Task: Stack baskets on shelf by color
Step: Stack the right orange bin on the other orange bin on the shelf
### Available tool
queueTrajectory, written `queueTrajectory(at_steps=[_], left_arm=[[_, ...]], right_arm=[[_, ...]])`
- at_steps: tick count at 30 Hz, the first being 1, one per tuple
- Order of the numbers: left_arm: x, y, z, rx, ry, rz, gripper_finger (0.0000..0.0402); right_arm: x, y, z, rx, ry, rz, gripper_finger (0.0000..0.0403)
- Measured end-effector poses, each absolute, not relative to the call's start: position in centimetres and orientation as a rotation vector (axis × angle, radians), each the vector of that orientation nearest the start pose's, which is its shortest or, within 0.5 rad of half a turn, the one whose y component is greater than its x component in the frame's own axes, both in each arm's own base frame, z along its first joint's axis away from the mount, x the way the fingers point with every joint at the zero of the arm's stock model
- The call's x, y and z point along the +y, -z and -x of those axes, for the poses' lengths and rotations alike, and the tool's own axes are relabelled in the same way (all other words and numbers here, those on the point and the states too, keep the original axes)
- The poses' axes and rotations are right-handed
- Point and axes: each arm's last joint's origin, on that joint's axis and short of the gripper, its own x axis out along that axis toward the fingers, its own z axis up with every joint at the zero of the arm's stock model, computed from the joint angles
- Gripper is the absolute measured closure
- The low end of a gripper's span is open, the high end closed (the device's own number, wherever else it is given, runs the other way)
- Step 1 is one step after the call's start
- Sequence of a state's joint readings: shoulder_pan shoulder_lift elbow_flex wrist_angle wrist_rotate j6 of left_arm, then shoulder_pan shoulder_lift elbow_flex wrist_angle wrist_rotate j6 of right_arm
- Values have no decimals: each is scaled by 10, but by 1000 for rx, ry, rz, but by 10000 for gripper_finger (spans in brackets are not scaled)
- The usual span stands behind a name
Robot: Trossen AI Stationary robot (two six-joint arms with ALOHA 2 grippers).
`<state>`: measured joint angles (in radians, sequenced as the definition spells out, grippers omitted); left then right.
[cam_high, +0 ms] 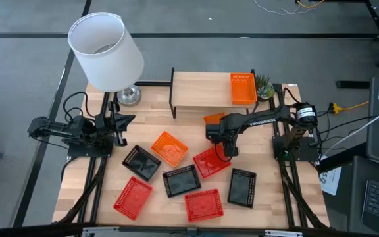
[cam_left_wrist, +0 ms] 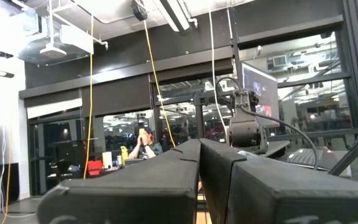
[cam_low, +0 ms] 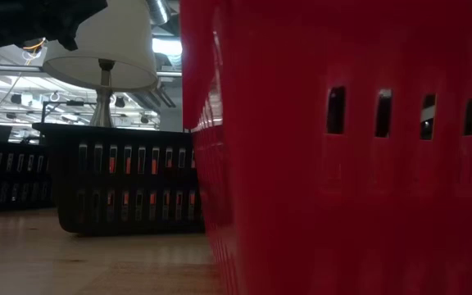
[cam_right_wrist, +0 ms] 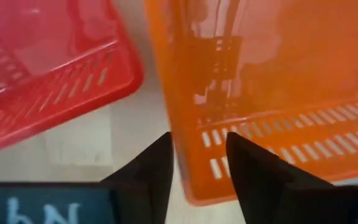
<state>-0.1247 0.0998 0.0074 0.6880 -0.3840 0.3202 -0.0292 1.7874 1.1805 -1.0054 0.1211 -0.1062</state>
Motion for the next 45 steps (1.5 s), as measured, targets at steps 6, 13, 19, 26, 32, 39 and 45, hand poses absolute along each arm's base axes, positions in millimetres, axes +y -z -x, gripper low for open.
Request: queueTrajectory(at_steps=[6, 13, 19, 26, 32, 39, 45], left_arm=[[0, -220, -86, -526, -341, -164, 401], [0, -218, -87, -506, -339, -170, 401], [0, -218, -87, -506, -338, -170, 401], [0, -218, -87, -506, -339, -170, 401], [0, -218, -87, -506, -338, -170, 401], [0, -218, -87, -506, -339, -170, 401], [0, -218, -87, -506, -338, -170, 401]], right_arm=[[-11, -180, -311, 1604, 90, 197, 379], [-3, -206, -322, 1575, 70, 217, 396], [6, -253, -329, 1567, 35, 220, 399], [20, -325, -333, 1443, -106, 181, 400], [18, -388, -323, 1305, -116, 234, 401], [-10, -430, -314, 1169, 203, 418, 401], [-49, -427, -311, 1220, 418, 412, 401]])
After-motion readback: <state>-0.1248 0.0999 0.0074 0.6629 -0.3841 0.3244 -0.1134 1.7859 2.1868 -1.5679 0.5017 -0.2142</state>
